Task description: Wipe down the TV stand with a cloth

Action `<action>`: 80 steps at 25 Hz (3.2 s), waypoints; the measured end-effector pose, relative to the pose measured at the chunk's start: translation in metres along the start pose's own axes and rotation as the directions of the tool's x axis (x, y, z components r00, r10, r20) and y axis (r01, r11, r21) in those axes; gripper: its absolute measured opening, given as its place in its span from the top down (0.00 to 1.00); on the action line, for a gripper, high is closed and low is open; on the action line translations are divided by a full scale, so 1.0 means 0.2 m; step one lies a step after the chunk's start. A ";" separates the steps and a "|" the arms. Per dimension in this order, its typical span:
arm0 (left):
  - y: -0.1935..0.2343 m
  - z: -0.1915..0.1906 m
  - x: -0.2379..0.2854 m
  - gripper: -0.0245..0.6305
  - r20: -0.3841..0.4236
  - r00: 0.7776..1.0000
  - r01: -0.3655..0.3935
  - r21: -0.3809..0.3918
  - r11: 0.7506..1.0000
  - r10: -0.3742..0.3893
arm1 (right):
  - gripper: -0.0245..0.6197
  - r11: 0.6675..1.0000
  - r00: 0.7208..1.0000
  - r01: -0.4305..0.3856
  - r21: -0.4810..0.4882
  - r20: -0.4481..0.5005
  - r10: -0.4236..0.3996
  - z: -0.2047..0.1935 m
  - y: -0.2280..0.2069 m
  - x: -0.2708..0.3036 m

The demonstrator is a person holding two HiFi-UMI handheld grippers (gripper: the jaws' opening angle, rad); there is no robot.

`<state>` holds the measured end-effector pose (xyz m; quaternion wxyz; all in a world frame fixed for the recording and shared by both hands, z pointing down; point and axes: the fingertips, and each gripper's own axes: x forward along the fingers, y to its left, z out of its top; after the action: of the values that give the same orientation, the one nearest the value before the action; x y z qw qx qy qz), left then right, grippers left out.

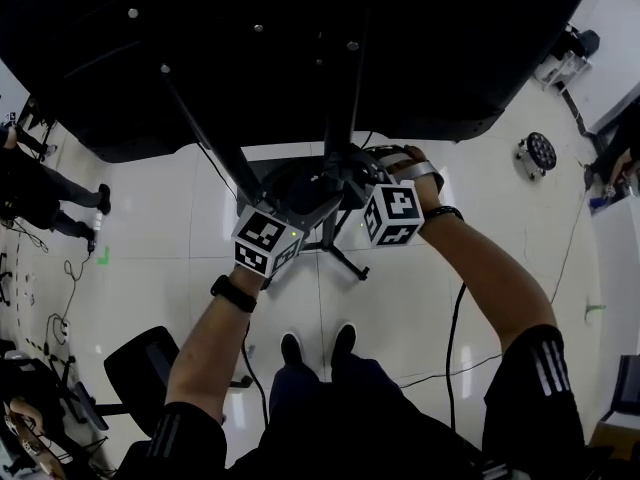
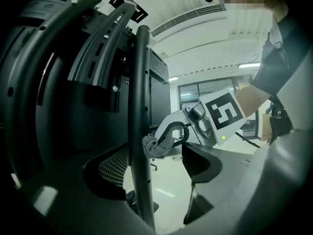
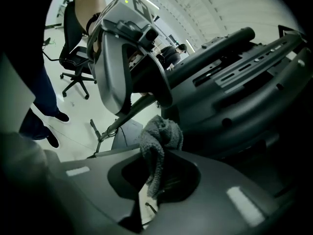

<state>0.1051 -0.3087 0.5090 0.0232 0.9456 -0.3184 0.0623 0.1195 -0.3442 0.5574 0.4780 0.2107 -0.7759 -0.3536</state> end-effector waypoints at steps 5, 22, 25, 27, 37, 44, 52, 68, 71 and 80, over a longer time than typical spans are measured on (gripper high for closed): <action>0.01 -0.26 0.02 0.41 -0.060 0.998 0.013 -0.018 1.000 -0.014 | 0.93 0.997 0.998 -0.058 0.041 -0.016 0.059 -0.07 0.23 0.16; 0.06 -1.10 0.12 0.41 -0.202 0.978 0.042 -0.096 0.995 -0.060 | 0.93 0.983 0.986 -0.138 0.122 -0.074 0.148 -0.28 0.87 0.68; 0.06 -1.27 0.12 0.41 -0.229 0.971 0.044 -0.122 0.991 -0.071 | 0.93 0.978 0.984 -0.149 0.144 -0.078 0.162 -0.30 1.00 0.78; 0.07 -1.37 0.13 0.40 -0.238 0.968 0.041 -0.140 0.989 -0.074 | 0.93 0.976 0.982 -0.152 0.158 -0.085 0.167 -0.33 1.07 0.84; 0.07 -1.80 0.14 0.40 -0.289 0.953 0.037 -0.189 0.981 -0.091 | 0.93 0.964 0.972 -0.179 0.198 -0.115 0.204 -0.44 1.41 1.12; 0.07 -2.01 0.13 0.40 -0.304 0.948 0.020 -0.230 0.973 -0.091 | 0.93 0.956 0.961 -0.181 0.231 -0.164 0.222 -0.52 1.62 1.31; 0.00 -1.99 0.06 0.40 -0.287 0.952 0.029 -0.256 0.966 -0.105 | 0.93 0.899 0.965 -0.177 0.401 -0.107 0.238 -0.48 1.63 1.29; -0.14 -0.77 -0.61 0.39 -0.005 0.993 0.119 -0.051 0.992 -0.119 | 0.93 0.656 0.954 -0.139 0.742 0.277 -0.111 0.52 0.90 0.14; -0.21 -0.59 -0.78 0.39 0.018 0.990 0.138 -0.023 0.990 -0.138 | 0.93 0.646 0.943 -0.117 0.754 0.289 -0.166 0.64 0.79 -0.12; -0.42 -0.18 -1.18 0.39 0.094 0.988 0.122 -0.012 0.992 -0.120 | 0.93 0.545 0.877 -0.018 0.838 0.274 -0.394 0.80 0.58 -0.88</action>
<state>-0.0344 -0.0976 0.5134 0.0203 0.9648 -0.2617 0.0138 0.0579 -0.0946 0.4918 0.0977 0.4084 -0.9067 -0.0402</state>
